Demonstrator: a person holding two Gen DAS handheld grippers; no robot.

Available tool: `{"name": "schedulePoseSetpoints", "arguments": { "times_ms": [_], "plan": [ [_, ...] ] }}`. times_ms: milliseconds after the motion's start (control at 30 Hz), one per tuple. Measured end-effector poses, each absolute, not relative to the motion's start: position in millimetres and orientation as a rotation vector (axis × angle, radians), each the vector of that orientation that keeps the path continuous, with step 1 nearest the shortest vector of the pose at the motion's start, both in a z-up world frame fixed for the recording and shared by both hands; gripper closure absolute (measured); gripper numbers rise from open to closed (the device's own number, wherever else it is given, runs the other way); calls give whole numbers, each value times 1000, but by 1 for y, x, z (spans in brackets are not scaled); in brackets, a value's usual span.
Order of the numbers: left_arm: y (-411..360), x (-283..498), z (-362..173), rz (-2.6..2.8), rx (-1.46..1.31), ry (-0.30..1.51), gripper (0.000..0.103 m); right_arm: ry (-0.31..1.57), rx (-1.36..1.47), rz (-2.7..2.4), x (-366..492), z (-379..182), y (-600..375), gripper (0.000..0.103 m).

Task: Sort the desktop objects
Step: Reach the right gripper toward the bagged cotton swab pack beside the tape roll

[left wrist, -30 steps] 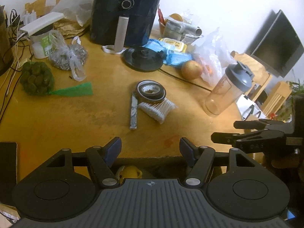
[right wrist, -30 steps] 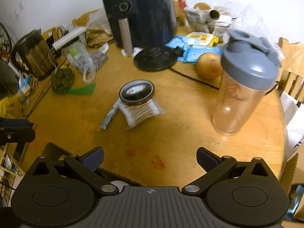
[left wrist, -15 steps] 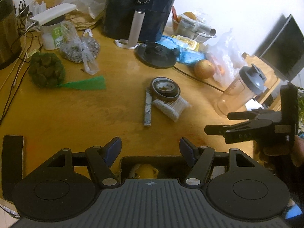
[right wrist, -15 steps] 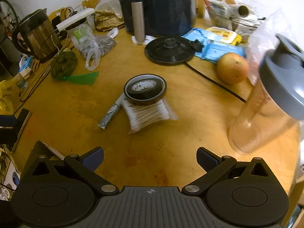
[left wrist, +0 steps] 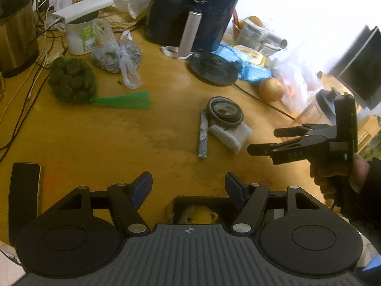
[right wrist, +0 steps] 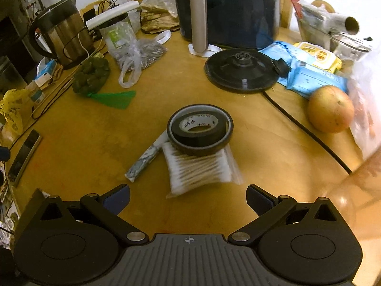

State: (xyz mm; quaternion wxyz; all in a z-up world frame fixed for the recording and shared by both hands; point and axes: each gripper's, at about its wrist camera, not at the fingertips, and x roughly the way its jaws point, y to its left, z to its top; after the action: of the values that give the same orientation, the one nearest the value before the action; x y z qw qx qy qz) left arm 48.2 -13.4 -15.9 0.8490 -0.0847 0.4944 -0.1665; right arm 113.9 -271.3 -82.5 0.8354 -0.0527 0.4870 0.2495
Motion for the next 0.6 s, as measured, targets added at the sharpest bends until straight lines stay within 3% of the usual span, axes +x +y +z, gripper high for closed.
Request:
{"name": "schedulePoseSetpoints", "arguments": {
  "times_ms": [467,600],
  "plan": [
    [-5,57,-19,-326,-193,1061,36,1024,-194,575,147,-108,-258,1],
    [-5,58,-18,-330,-192,1064,36,1032,-213,594,153,-115,-254,9]
  ]
}}
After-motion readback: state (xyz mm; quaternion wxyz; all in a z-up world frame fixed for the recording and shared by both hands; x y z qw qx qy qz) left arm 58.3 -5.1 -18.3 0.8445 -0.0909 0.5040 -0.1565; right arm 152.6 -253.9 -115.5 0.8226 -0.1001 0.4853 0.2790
